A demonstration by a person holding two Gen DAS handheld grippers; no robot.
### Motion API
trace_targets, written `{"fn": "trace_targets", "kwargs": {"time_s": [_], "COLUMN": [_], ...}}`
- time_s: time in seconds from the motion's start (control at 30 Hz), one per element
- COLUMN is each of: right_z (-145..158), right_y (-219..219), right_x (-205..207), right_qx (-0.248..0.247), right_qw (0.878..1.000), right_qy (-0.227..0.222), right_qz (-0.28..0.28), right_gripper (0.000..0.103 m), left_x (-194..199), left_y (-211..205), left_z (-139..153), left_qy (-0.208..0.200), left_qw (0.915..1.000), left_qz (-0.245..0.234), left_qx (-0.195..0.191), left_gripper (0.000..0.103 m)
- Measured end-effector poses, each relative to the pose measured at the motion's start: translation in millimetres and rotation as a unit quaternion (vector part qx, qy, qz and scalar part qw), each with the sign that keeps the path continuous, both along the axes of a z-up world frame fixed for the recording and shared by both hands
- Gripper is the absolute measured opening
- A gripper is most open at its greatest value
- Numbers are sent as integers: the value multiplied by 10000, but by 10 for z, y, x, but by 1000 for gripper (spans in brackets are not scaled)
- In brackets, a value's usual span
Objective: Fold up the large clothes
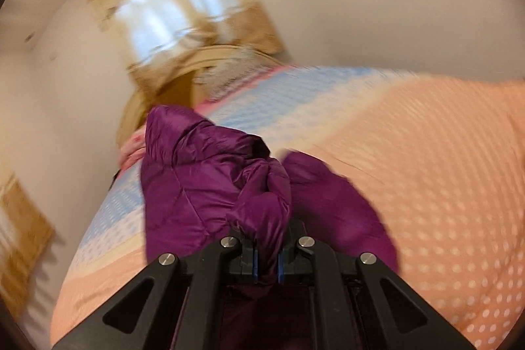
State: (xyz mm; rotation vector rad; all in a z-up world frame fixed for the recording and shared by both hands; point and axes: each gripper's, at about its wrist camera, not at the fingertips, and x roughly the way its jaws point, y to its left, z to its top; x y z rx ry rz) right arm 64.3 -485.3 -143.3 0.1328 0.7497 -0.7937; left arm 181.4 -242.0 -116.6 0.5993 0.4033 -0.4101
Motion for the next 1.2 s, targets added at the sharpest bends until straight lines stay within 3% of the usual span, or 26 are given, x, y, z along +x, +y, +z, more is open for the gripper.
{"fn": "trace_targets", "kwargs": {"time_s": [0.1, 0.2, 0.4, 0.5, 0.6, 0.67, 0.8, 0.93, 1.03, 1.07, 1.1, 1.2], "right_z": [-74, -65, -135, -147, -159, -160, -152, -130, -115, -106, -90, -13], "right_y": [-15, 2, -157, -185, -199, -198, -199, -126, -32, -6, 33, 168], "right_x": [-56, -46, -87, -102, -98, -113, -109, -107, -41, -12, 43, 289], "right_qx": [116, 245, 536, 606, 647, 668, 664, 561, 551, 593, 643, 749], "right_qw": [9999, 9997, 9985, 9981, 9979, 9977, 9978, 9982, 9979, 9975, 9969, 9949], "right_qy": [16, 6, 67, 58, 72, 66, -2, -19, -16, -53, -84, -116], "right_qz": [-2, 57, 51, 15, 16, 16, 62, 197, 345, 393, 448, 664], "right_gripper": [95, 95, 95, 96, 96, 96, 96, 95, 94, 90, 83, 77], "left_x": [-37, -124, -211, -278, -521, -709, -987, -894, -560, -393, -255, 408], "left_y": [-241, -345, -310, -386, -402, -395, -339, -121, 213, 331, 427, 803], "left_z": [-344, -589, -605, -555, -485, -381, -160, 122, 377, 431, 460, 454], "left_qy": [239, 153, 174, 196, 122, -17, -249, -186, -184, -178, -170, 165], "left_qw": [9985, 9964, 9964, 9954, 9938, 9931, 9911, 9959, 9997, 9996, 9986, 9870], "left_qz": [-252, -351, -382, -428, -620, -785, -1049, -737, -69, 233, 494, 1540], "left_qx": [427, 751, 735, 836, 919, 874, 778, 488, 127, 6, -84, -426], "left_gripper": [7, 7, 10, 18, 45, 73, 77, 77, 78, 81, 83, 88]}}
